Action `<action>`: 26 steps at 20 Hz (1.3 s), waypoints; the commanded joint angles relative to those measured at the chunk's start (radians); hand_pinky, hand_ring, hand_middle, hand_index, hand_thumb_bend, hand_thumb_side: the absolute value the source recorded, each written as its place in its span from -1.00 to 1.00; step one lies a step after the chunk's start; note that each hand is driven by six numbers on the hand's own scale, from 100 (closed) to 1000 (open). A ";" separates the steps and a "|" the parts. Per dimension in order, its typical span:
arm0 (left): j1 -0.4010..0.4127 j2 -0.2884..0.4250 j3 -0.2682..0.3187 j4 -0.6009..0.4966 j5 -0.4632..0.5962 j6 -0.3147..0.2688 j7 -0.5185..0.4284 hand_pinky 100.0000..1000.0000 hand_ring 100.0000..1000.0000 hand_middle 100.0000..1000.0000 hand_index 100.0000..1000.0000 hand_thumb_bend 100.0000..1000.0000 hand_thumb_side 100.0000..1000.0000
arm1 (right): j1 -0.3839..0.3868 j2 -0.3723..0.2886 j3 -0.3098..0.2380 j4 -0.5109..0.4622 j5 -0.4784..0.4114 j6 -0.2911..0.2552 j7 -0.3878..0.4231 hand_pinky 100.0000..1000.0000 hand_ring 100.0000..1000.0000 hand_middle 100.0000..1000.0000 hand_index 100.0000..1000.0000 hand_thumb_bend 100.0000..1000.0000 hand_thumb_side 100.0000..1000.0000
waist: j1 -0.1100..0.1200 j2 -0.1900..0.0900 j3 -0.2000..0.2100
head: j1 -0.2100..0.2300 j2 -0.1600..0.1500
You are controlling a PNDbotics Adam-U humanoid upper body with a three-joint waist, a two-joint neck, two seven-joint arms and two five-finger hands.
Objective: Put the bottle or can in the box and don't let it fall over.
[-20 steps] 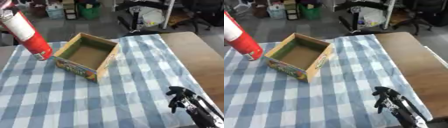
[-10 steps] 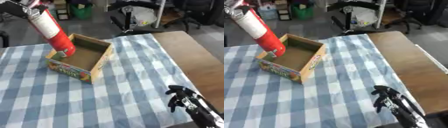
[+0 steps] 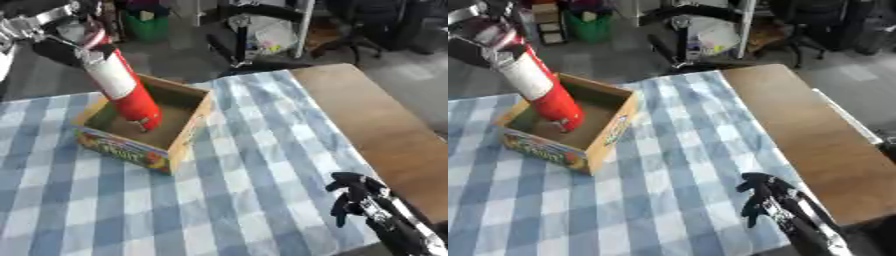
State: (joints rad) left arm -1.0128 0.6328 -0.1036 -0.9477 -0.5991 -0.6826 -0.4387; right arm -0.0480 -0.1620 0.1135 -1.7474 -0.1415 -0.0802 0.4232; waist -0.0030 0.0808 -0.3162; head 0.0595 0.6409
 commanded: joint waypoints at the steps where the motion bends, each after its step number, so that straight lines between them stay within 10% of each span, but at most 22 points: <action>1: -0.012 0.005 -0.019 0.007 -0.056 -0.102 -0.026 -0.94 -0.32 -0.12 0.27 -1.00 -1.00 | -0.015 -0.001 0.003 -0.011 -0.013 -0.001 0.007 -0.39 -0.12 0.25 0.58 -1.00 0.13 | 0.000 -0.008 -0.004 | -0.005 -0.020; 3: -0.007 0.002 -0.035 0.010 -0.090 -0.122 0.008 -0.24 0.03 0.17 0.51 -0.57 -0.55 | -0.016 -0.001 0.002 -0.010 -0.014 -0.001 0.006 -0.39 -0.12 0.25 0.58 -1.00 0.13 | 0.001 -0.007 -0.005 | -0.004 -0.016; 4: -0.006 0.003 -0.042 0.008 -0.105 -0.135 0.024 0.32 0.46 0.47 0.68 -0.05 -0.04 | -0.016 -0.002 0.001 -0.010 -0.014 -0.001 0.006 -0.39 -0.12 0.25 0.58 -1.00 0.13 | 0.001 -0.008 -0.004 | -0.004 -0.014; 8: -0.008 0.013 -0.052 0.002 -0.144 -0.184 0.075 0.77 0.79 0.72 0.79 0.35 0.32 | -0.014 -0.003 0.002 -0.008 -0.011 -0.001 0.007 -0.39 -0.12 0.25 0.58 -1.00 0.13 | 0.002 -0.009 0.001 | -0.008 -0.013; 17: -0.024 0.065 -0.018 -0.032 -0.058 -0.185 0.194 0.75 0.78 0.78 0.79 0.38 0.41 | -0.005 -0.006 -0.003 -0.009 -0.006 -0.002 0.002 -0.39 -0.12 0.25 0.58 -1.00 0.13 | 0.004 -0.014 0.017 | -0.023 -0.018; 26: 0.080 0.232 0.067 -0.173 0.081 -0.085 0.334 0.57 0.59 0.60 0.69 -0.20 0.17 | 0.015 -0.017 -0.029 -0.010 0.008 -0.007 -0.023 -0.39 -0.12 0.25 0.58 -1.00 0.13 | 0.013 -0.022 0.074 | -0.067 -0.012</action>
State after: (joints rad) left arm -0.9189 0.8024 -0.0587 -1.0843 -0.5391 -0.7794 -0.1253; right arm -0.0266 -0.1633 0.0932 -1.7468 -0.1397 -0.0848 0.4066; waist 0.0099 0.0740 -0.2372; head 0.0011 0.6335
